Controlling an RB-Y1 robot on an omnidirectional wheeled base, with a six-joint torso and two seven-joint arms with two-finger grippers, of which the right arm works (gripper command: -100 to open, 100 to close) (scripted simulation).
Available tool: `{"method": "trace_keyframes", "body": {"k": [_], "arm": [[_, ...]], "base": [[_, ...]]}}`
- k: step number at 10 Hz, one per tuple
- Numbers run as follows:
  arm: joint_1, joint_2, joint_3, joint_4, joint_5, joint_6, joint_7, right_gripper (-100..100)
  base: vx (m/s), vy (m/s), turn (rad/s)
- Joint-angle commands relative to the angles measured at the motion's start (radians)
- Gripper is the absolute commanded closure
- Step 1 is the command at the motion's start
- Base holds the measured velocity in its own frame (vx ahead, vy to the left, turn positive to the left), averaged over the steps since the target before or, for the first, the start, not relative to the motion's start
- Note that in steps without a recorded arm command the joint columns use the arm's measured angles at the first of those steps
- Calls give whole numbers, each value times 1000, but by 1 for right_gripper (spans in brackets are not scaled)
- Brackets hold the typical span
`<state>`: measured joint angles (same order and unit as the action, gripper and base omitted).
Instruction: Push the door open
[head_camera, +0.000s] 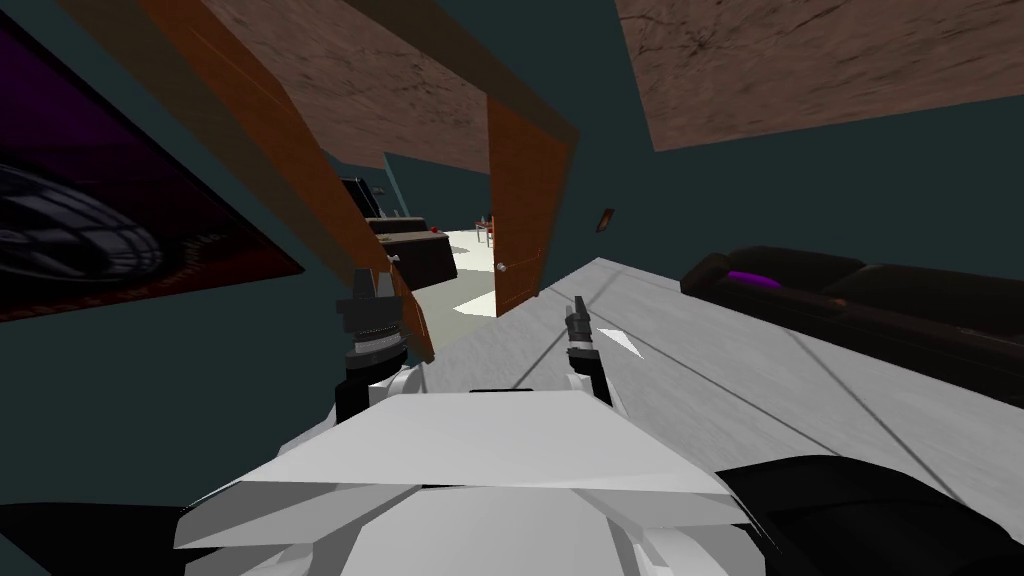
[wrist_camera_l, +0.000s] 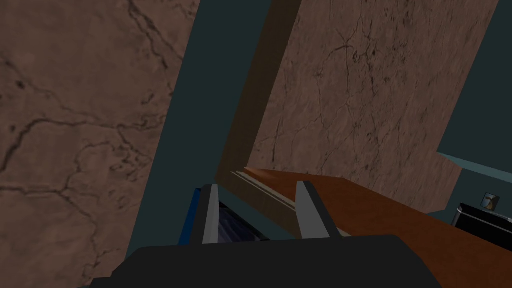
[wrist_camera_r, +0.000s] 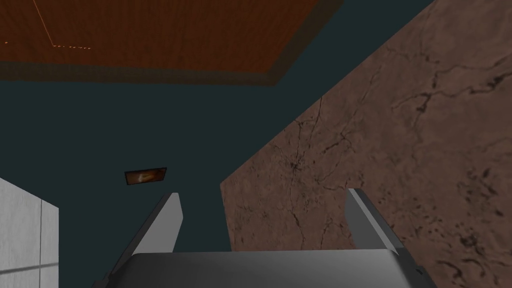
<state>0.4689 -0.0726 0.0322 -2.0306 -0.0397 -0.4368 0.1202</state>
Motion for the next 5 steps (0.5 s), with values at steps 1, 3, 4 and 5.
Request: {"method": "trace_keyframes", "body": {"k": [1,3,4,5], "arm": [[-7,-4,0,22,-2,-6,30,-100],[-16,-8,-1,54,-5,-16,71,-100],[-21,-10,-2,70,-6,-20,91,-100],[-26,-12,-2,86,-8,-25,111,-100]], "base": [[92,-9,86],[90,-23,114],[82,-25,101],[85,-30,130]]}}
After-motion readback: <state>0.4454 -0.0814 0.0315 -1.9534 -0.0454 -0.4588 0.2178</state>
